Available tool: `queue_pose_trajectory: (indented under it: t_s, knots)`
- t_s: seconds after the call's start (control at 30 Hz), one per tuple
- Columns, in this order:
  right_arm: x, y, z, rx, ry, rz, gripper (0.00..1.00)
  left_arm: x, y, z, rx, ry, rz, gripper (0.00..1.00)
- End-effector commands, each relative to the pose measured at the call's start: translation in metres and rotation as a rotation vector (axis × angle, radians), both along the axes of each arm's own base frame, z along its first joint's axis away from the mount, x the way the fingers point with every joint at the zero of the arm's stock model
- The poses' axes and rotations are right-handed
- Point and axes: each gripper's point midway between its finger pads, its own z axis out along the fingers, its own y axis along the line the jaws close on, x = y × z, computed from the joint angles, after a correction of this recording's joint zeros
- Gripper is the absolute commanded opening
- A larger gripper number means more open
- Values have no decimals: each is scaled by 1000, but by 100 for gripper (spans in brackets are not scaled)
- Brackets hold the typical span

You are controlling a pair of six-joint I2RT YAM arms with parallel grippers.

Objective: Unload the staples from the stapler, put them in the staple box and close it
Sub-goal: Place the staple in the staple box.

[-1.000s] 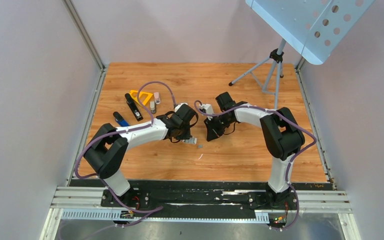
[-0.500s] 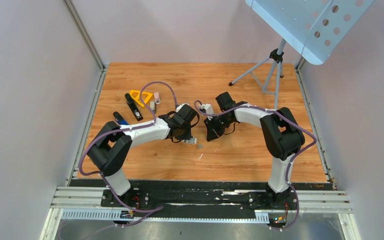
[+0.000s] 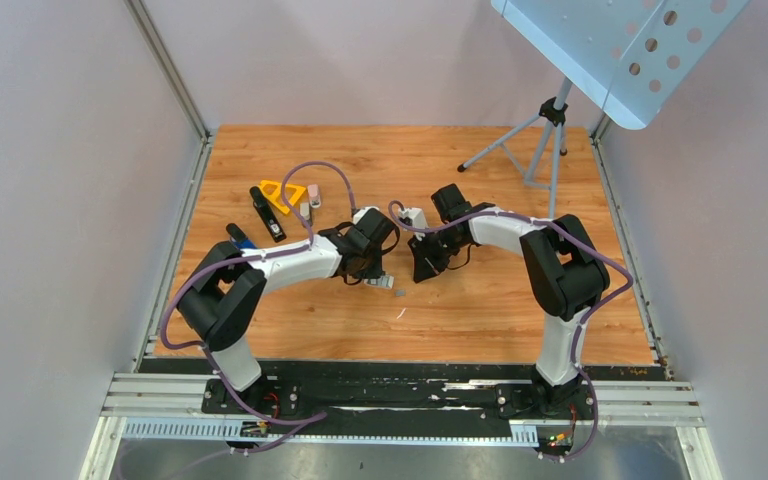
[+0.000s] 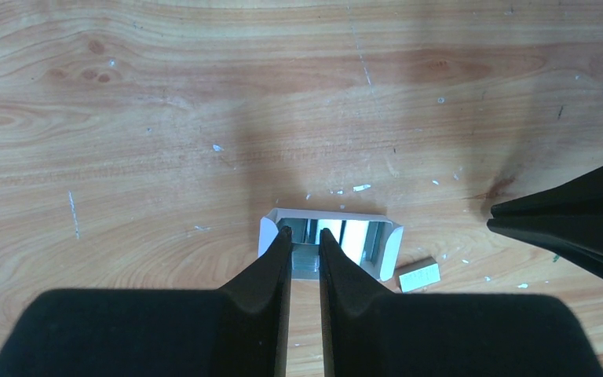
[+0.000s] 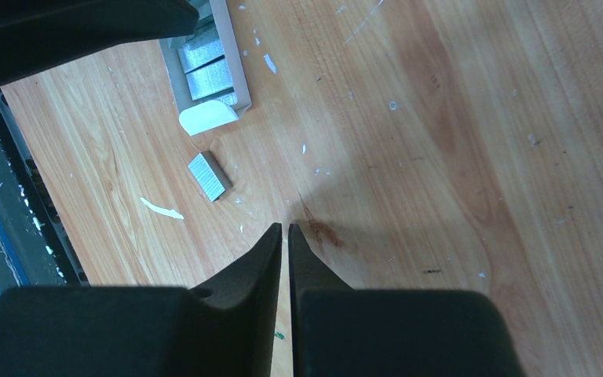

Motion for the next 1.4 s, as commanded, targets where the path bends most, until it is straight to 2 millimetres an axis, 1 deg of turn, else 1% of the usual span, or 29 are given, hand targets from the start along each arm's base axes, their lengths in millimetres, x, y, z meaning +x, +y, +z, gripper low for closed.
queue_pose_trajectory:
  t_s: [0.0, 0.27, 0.5, 0.57, 0.7, 1.13, 1.37]
  knots:
    - [-2, -6, 0, -5, 7, -9, 10, 4, -4, -1, 27, -8, -16, 2]
    - [-3, -6, 0, -4, 8, -9, 10, 6, -2, -1, 55, -8, -29, 3]
    - [-3, -6, -1, -5, 9, -10, 10, 8, -1, 10, 83, -39, -46, 3]
    - [-3, -6, -1, -5, 10, -10, 10, 8, 0, 10, 99, -42, -52, 3]
    - [-3, -6, -1, -4, 12, -10, 10, 7, 1, 6, 116, -34, -66, 3]
    - [-3, -6, -1, -5, 11, -11, 10, 5, -8, 0, 106, -25, -97, 3]
    - [-3, -6, -1, -4, 11, -10, 10, 4, -4, -5, 132, -26, -84, 4]
